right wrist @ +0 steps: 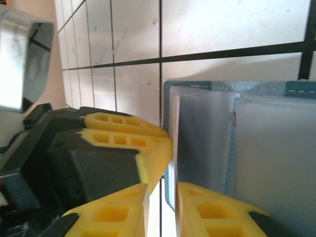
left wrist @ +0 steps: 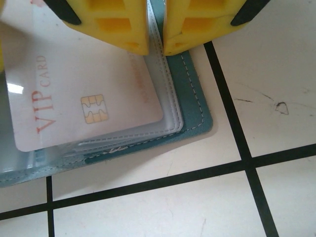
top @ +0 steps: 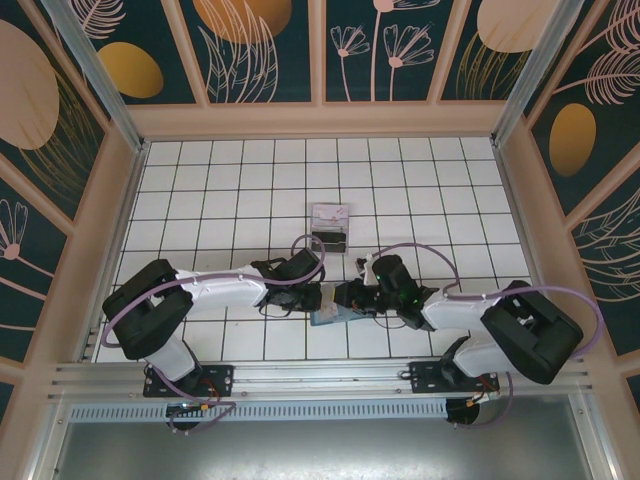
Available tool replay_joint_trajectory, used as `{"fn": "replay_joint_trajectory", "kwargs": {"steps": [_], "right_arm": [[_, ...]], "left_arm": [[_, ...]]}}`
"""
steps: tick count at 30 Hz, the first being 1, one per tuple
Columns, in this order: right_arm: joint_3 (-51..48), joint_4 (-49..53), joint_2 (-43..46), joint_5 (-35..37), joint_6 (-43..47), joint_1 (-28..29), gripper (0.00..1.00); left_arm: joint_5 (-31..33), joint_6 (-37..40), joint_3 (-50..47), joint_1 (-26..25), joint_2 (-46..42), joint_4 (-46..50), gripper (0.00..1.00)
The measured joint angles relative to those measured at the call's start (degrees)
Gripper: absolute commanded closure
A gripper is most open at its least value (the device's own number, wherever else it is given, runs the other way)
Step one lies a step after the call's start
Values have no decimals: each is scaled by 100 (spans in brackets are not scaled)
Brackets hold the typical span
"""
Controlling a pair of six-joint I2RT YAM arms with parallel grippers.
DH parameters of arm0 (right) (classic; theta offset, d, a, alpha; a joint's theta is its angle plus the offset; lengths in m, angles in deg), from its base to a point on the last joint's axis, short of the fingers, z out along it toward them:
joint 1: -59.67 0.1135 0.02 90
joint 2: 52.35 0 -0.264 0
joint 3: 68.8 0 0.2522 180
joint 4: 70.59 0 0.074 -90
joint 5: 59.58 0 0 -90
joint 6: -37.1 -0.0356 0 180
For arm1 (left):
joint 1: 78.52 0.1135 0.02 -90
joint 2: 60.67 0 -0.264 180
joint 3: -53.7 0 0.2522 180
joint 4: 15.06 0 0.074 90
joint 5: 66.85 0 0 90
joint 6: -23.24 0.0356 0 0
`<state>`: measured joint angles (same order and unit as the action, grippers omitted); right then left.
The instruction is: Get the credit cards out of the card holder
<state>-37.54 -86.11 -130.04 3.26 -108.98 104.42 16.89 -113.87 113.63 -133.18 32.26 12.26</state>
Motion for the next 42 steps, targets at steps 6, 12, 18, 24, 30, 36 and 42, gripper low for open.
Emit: {"fn": "replay_joint_trajectory", "kwargs": {"steps": [6, 12, 18, 24, 30, 36, 42], "right_arm": [[0, -138, -365, -46, -4, -4, 84], [0, -96, -278, -33, 0, -15, 86], [-4, 20, -68, -26, 2, -61, 86], [-61, 90, 46, 9, 2, -90, 89], [-74, 264, 166, 74, 24, -94, 94], [-74, 695, 428, 284, 170, -96, 96], [-52, 1416, 826, 601, 442, -133, 96]], "left_arm": [[-22, 0, 2, 2, 2, 0, 84], [-24, 0, 2, 2, 4, 0, 84], [-31, 0, 46, 0, 48, 20, 84], [-28, 2, 79, 0, 72, 46, 84], [-28, 2, 90, 0, 79, 61, 84], [-28, 2, 111, 0, 87, 94, 84], [-28, 2, 125, 0, 90, 118, 84]]}}
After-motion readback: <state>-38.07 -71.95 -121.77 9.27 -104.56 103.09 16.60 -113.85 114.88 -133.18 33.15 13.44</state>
